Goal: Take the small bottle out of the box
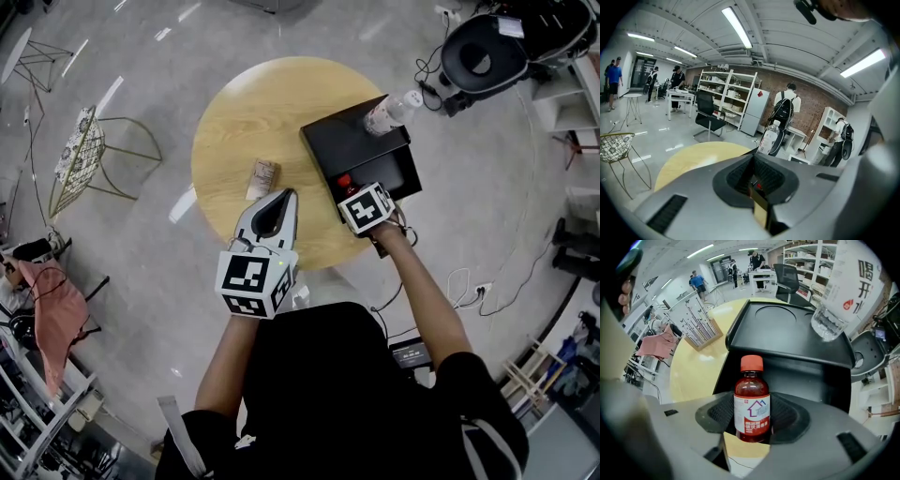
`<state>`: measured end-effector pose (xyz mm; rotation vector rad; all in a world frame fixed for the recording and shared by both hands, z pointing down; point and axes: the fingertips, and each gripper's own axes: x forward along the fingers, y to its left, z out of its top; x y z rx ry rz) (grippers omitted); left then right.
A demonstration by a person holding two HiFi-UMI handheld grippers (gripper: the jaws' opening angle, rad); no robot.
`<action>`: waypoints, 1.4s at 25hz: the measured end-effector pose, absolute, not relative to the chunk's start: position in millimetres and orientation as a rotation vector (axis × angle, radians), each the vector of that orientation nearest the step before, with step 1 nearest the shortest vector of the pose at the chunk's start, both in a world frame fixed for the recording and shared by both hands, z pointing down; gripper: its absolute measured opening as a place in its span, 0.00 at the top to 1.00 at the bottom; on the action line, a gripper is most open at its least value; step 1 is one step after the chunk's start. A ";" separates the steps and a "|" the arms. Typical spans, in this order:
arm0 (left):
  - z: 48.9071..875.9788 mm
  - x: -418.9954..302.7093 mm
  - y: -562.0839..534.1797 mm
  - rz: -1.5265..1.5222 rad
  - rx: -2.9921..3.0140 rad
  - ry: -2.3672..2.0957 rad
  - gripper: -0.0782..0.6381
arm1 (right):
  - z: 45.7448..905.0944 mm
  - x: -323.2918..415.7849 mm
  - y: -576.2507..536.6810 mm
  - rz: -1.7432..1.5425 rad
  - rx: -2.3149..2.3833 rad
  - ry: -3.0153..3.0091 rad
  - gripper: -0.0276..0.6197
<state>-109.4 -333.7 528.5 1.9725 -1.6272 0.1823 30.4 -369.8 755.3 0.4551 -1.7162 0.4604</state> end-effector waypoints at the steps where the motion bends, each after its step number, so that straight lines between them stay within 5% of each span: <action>1: 526.0 -109.7 -331.5 0.179 1.977 -1.626 0.88 | 750.2 28.3 -369.6 0.463 0.465 -1.732 0.62; 35: 436.1 -94.5 -250.6 0.100 2.286 -1.571 0.88 | 545.3 3.8 -321.1 0.362 0.923 -2.213 0.62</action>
